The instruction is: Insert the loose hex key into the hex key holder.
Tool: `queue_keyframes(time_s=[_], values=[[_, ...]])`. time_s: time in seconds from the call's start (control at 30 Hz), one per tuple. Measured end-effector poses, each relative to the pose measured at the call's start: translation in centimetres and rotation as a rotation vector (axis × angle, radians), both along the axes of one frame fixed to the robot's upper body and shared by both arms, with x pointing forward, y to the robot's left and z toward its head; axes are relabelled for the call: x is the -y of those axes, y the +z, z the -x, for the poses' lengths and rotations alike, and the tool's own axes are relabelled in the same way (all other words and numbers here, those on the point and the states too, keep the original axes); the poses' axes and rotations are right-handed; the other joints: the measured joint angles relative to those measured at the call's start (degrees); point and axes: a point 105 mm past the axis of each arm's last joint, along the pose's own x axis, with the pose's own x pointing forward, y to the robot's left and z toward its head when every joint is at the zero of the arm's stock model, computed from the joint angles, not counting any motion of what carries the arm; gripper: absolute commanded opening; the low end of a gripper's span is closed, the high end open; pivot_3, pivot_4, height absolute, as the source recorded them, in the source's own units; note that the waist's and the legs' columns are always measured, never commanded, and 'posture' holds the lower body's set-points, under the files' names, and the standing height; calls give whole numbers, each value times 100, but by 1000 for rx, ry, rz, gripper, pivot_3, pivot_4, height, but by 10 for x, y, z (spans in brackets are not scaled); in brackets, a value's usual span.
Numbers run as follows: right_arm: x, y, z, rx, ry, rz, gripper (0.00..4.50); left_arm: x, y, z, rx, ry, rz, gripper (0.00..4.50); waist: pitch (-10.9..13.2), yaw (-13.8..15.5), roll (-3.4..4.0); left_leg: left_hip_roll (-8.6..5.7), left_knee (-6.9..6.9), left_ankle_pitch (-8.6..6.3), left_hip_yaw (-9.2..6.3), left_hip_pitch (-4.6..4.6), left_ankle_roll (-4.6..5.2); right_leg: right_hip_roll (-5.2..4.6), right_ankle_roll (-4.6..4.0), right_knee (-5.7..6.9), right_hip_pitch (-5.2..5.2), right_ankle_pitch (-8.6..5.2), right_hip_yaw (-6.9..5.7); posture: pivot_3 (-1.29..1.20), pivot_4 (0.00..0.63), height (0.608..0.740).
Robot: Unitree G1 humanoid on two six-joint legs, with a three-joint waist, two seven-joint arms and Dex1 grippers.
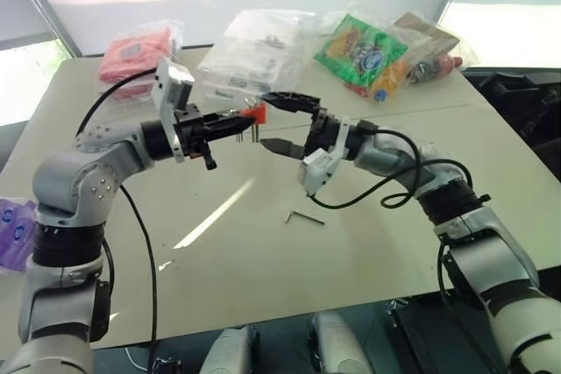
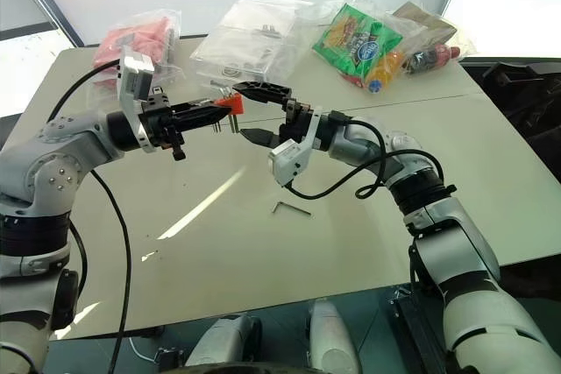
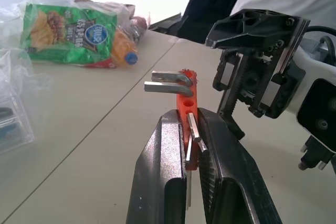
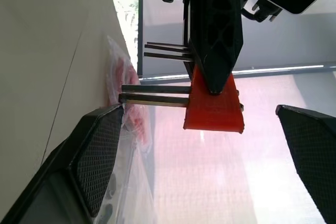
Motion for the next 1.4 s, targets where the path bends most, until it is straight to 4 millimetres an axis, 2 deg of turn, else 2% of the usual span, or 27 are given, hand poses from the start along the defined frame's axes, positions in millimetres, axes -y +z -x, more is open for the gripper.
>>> queue_keyframes(time_s=[0.1, 0.17, 0.23, 0.3, 0.33, 0.47, 0.57, 0.67, 0.93, 1.03, 1.27, 1.4], values=[[9, -6, -12, -165, -78, -13, 4473, 0, 2, 1, 32, 13, -8, 0, 0, 7, 0, 0, 2, 0, -1, 0, 0, -2, 0, -1, 3, 0, 0, 0, 150, 740], [24, -22, -26, -441, -188, -55, 4473, -1, 3, 1, 51, 33, -10, 0, 0, 38, 0, 1, 8, -1, -5, -4, 3, -4, 0, -2, 6, 0, 0, 0, 150, 740], [42, -45, -30, -806, -273, -97, 4473, -3, 2, 2, 60, 51, -9, 0, 0, 64, 1, 1, 21, -3, -15, -21, 5, -5, 0, -2, 1, 0, -1, 0, 150, 740], [57, -64, -16, -1185, -308, -84, 4473, -4, 0, 4, 72, 72, -11, 0, 2, 83, 7, 1, 66, -10, -26, -75, 18, -9, 0, 11, -35, 0, -6, 0, 150, 740], [60, -68, -8, -1296, -320, -68, 4473, -6, -3, 4, 67, 86, -9, 0, 3, 93, 7, -1, 71, -11, -25, -80, 19, -12, 1, 10, -37, 1, -6, 0, 150, 740], [66, -74, 21, -1570, -356, 14, 4473, -4, -5, 7, 78, 100, -7, 0, 2, 124, 6, -1, 73, -19, -26, -78, 34, -15, 1, 9, -35, 1, -9, 0, 150, 740], [66, -92, 36, -1670, -377, 49, 4473, -3, -6, 8, 81, 107, -10, 0, 2, 168, 6, -1, 72, -27, -17, -77, 47, -16, 1, 8, -38, 1, -9, 0, 150, 740], [66, -108, 41, -1708, -420, 61, 4473, -4, -7, 8, 80, 115, -10, 0, 2, 232, 5, -2, 78, -24, -12, -78, 42, -18, 2, 8, -39, 1, -8, 0, 150, 740], [52, -133, 33, -1580, -519, 41, 4473, -7, -11, 10, 67, 141, -26, 0, 1, 240, 3, -4, 79, -13, -9, -77, 22, -19, 2, 9, -38, 1, -9, 0, 150, 740], [50, -136, 33, -1521, -521, 53, 3629, -7, -9, 12, 75, 146, -24, 0, 0, 237, 1, -3, 79, -12, -9, -70, 21, -17, 2, 9, -31, 1, -9, 0, 150, 740], [47, -140, 35, -1450, -508, 100, 100, -8, -9, 14, 79, 163, -22, 0, -3, 247, -3, -3, 80, -13, -13, -55, 22, -11, 2, 7, -10, 1, -13, 0, 150, 740], [49, -139, 29, -1427, -526, 103, 37, -7, -7, 15, 88, 164, -24, 0, -7, 253, -8, -4, 83, -12, -17, -53, 21, -12, 2, 5, -4, 1, -16, 0, 150, 740]])
